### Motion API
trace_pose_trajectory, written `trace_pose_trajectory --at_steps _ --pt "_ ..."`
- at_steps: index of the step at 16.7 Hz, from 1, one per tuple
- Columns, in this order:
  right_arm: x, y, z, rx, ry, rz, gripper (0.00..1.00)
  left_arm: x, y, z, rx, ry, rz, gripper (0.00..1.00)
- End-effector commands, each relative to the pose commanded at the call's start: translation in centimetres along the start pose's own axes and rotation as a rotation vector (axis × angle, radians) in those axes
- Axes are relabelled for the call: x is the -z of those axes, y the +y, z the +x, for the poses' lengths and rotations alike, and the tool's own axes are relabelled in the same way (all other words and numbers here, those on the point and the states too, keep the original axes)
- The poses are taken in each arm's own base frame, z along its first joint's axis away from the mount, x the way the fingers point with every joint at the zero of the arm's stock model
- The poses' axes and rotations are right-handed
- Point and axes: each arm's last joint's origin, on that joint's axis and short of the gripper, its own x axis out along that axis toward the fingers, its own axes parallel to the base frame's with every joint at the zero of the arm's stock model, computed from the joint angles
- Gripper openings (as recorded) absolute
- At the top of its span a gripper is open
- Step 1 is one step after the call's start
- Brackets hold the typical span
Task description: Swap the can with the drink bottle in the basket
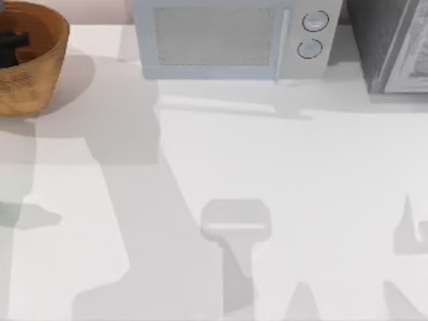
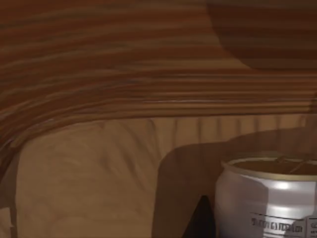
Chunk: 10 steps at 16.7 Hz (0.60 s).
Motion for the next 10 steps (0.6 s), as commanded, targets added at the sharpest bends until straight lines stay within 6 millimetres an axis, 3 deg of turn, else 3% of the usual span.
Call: trace_pose_trajectory --at_steps 3,4,8,10 --pt "0.0 0.0 0.0 0.0 0.0 0.0 1.0 0.0 0.0 0.0 0.0 0.0 0.0 0.0" --pt "0.0 0.0 0.0 0.0 0.0 0.0 1.0 -0.4 -0.9 -1.8 0.004 -0.034 0.015 0.0" --pt "0.0 0.0 0.0 0.0 0.0 0.0 1.0 0.0 -1.2 -2.3 0.003 -0.022 0.0 0.0" --pt "0.0 0.0 0.0 0.0 0.0 0.0 1.0 0.5 -2.0 -3.7 0.0 -0.032 -0.003 0.0"
